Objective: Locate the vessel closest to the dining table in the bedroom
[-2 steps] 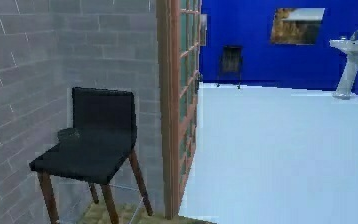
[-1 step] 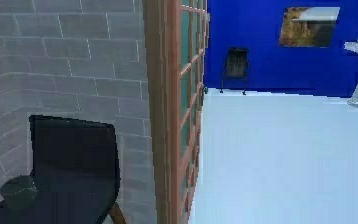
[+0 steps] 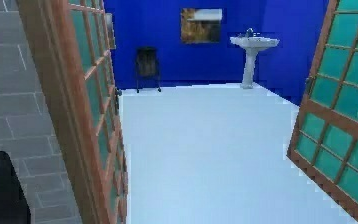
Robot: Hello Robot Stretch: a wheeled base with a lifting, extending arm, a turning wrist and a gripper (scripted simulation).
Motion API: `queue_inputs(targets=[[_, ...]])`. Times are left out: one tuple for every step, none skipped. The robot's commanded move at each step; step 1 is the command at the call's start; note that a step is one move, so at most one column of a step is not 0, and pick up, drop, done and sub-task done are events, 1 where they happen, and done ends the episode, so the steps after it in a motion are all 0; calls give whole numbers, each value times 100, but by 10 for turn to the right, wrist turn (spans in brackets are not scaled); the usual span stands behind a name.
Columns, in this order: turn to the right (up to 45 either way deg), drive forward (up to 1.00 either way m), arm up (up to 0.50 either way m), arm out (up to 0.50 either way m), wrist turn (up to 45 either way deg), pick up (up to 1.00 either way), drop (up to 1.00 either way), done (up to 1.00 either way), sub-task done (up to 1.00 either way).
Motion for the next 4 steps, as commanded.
queue_inputs(targets=[[0,20,0,0,0,0,0,0,0],[450,0,0,0,0,0,0,0,0],[60,0,0,0,0,0,0,0,0],[0,30,0,0,0,0,0,0,0]])
